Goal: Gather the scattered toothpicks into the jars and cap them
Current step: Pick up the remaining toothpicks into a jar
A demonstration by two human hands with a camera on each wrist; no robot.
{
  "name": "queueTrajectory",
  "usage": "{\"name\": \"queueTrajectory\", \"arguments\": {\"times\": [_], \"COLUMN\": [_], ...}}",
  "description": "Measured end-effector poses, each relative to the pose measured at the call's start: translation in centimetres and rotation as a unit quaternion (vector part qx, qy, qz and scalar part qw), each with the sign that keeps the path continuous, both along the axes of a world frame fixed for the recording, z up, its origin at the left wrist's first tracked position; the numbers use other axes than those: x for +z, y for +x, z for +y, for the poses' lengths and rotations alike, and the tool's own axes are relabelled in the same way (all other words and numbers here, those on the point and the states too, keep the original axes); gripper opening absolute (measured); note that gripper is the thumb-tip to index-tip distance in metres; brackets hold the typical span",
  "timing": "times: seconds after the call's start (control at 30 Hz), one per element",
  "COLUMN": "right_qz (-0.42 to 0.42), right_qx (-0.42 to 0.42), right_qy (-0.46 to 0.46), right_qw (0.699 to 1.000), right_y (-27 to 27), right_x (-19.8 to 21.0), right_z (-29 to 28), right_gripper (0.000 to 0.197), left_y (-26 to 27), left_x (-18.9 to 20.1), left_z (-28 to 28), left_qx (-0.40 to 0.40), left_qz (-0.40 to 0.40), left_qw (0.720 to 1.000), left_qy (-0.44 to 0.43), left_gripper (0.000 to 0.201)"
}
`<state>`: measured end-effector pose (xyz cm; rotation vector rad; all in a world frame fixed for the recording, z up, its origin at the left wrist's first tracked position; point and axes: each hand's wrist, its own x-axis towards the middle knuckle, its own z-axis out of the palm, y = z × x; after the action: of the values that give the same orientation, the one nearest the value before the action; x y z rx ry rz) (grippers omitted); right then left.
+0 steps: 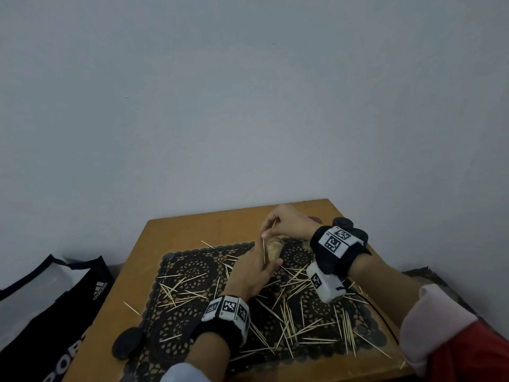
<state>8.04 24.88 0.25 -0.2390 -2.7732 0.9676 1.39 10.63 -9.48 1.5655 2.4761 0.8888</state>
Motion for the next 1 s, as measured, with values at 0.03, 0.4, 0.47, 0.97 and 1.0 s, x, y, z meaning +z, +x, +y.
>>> {"name": "queueTrajectory", "arguments": {"times": [0.03, 0.4, 0.47, 0.97, 1.0], "right_qz": [0.006, -0.017, -0.009, 0.135, 0.116], "right_qx": [-0.007, -0.060, -0.065, -0.124, -0.108], "right_qy": [-0.006, -0.030, -0.040, -0.222, -0.202], "right_qw": [1.000, 0.998, 0.997, 0.958, 0.967], "right_y": [0.0, -0.2, -0.2, 1.3, 1.5], "right_x": [0.0, -0.6, -0.7, 0.0, -0.4], "right_z": [0.0, -0.4, -0.5, 0.2, 0.0], "right_gripper": [0.016, 0.022, 0.015, 0.006, 0.007], "left_y": [0.0, 0.7, 0.6, 0.7, 0.8], "left_x": [0.0, 0.4, 0.4, 0.3, 0.4], "left_z": [0.0, -0.3, -0.2, 0.0, -0.1], "left_qx": [-0.002, -0.019, -0.019, 0.015, 0.017], "left_qz": [-0.004, -0.017, -0.018, -0.020, -0.023], "left_qw": [1.000, 1.000, 1.000, 1.000, 0.999], "left_qy": [0.004, -0.001, -0.002, 0.019, 0.025], "left_gripper": [0.069, 0.087, 0.088, 0.082, 0.080]}}
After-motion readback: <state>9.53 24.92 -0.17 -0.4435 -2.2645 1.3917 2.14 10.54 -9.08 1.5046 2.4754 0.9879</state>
